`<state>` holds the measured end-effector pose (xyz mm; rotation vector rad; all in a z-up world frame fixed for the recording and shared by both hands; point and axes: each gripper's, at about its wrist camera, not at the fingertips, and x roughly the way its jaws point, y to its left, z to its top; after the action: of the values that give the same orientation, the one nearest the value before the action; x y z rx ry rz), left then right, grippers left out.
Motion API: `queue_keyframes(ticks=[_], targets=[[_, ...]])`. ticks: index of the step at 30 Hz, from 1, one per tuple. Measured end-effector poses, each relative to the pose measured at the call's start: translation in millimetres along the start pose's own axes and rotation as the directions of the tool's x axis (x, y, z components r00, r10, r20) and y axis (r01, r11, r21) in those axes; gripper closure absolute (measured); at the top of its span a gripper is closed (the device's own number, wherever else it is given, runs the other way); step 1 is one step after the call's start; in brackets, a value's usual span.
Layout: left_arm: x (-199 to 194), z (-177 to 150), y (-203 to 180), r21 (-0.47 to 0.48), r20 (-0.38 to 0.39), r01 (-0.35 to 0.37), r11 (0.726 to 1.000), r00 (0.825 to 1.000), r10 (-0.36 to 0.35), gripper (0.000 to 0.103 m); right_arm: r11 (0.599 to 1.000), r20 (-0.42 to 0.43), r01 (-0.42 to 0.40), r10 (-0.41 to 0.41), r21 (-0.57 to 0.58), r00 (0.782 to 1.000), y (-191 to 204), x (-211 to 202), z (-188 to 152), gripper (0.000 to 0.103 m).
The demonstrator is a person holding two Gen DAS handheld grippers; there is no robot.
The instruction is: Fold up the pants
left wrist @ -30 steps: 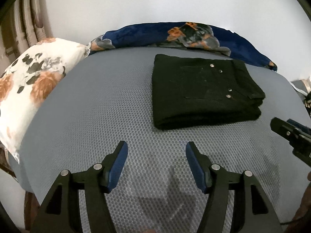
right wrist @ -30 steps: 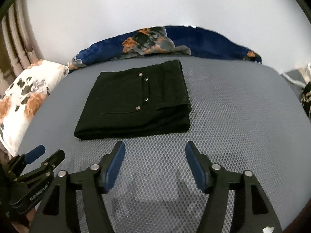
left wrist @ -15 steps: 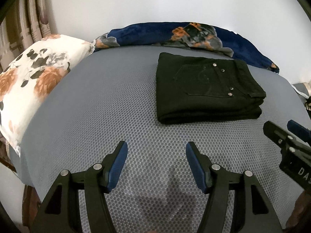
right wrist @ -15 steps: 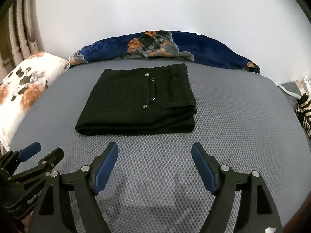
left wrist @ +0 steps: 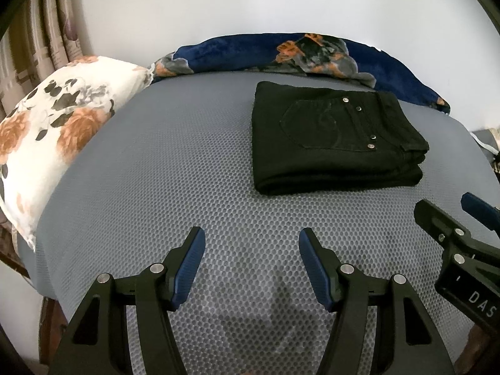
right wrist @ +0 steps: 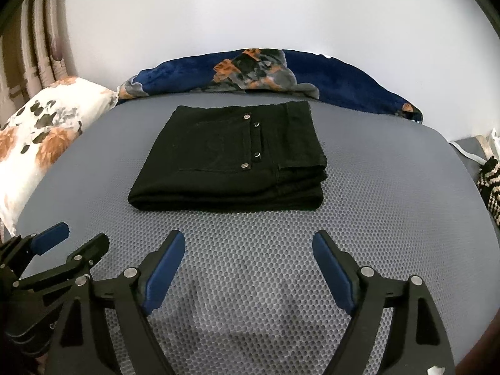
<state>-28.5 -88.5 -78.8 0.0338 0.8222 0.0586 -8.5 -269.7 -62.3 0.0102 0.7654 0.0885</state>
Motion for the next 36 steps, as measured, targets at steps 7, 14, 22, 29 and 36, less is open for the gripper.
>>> queue_keyframes(ticks=[7,14,22,29,36], targets=[[0.4,-0.1,0.5,0.001,-0.001,-0.001,1.000,1.000,0.001,0.040,1.000,-0.003,-0.001,0.001,0.003,1.000,-0.5,0.6,-0.5,0.022],[1.0,-0.2,0.2,0.004,-0.002,0.003,1.000,1.000,-0.003,0.040,1.000,-0.010,0.001,-0.001,0.007,1.000,-1.3,1.6,-1.5,0.021],[0.9,-0.2,-0.5,0.004,-0.004,0.003,1.000,1.000,-0.003,0.040,1.000,-0.016,0.005,-0.005,0.005,1.000,-1.5,3.8,-1.8,0.020],[0.7,-0.4,-1.1,0.007,-0.004,0.002,1.000,1.000,-0.002,0.040,1.000,-0.023,0.007,-0.007,0.007,1.000,-0.9,4.8,-2.5,0.020],[1.6,-0.8,-2.3,0.014,-0.005,0.002,1.000,1.000,-0.002,0.040,1.000,-0.022,0.009,-0.009,0.010,1.000,-0.9,4.4,-3.4,0.019]])
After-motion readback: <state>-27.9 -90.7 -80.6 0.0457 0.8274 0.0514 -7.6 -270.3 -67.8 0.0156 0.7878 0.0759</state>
